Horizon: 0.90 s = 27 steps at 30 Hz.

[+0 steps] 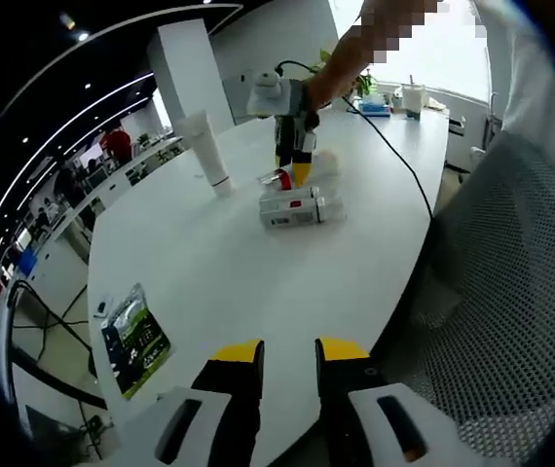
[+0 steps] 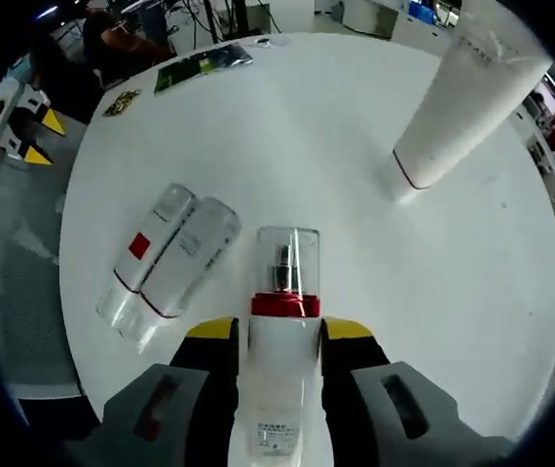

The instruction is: Arrange the skincare products in the storage area until every visible bottle or jar stands upright without overlapping.

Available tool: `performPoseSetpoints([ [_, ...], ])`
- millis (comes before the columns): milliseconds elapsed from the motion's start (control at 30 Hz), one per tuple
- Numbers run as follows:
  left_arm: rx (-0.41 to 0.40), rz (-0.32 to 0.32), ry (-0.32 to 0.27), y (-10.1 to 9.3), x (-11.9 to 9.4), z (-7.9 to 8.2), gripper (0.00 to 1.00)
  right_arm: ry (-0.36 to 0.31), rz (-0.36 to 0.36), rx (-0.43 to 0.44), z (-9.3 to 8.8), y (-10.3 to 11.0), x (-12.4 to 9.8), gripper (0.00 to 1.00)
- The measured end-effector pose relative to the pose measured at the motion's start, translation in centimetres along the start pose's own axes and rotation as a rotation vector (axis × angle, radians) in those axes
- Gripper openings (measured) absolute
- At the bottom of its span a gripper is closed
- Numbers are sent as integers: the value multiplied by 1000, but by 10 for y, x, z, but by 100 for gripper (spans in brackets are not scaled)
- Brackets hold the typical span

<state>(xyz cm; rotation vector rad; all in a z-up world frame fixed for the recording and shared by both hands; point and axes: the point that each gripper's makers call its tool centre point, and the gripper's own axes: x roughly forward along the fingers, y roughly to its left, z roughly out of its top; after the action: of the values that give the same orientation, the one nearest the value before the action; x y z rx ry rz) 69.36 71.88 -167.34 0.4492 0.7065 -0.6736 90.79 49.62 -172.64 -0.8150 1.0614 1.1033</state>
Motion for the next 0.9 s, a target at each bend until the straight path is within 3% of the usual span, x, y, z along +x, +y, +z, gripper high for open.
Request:
performPoseSetpoints([
  [233,-6,14,2,3,-1,0,22,34,8,-44,0,-1,6,29],
  [600,-13,22,18,5,-1,-3,22,57,25,-39,-1,6,10,29],
  [700,-11,23,20,5,0,-4,22,59,5,4,-3,-3,12,32],
  [900,-12,18,23,4,0,-4,22,56,2,86,-4,-13,16,28],
])
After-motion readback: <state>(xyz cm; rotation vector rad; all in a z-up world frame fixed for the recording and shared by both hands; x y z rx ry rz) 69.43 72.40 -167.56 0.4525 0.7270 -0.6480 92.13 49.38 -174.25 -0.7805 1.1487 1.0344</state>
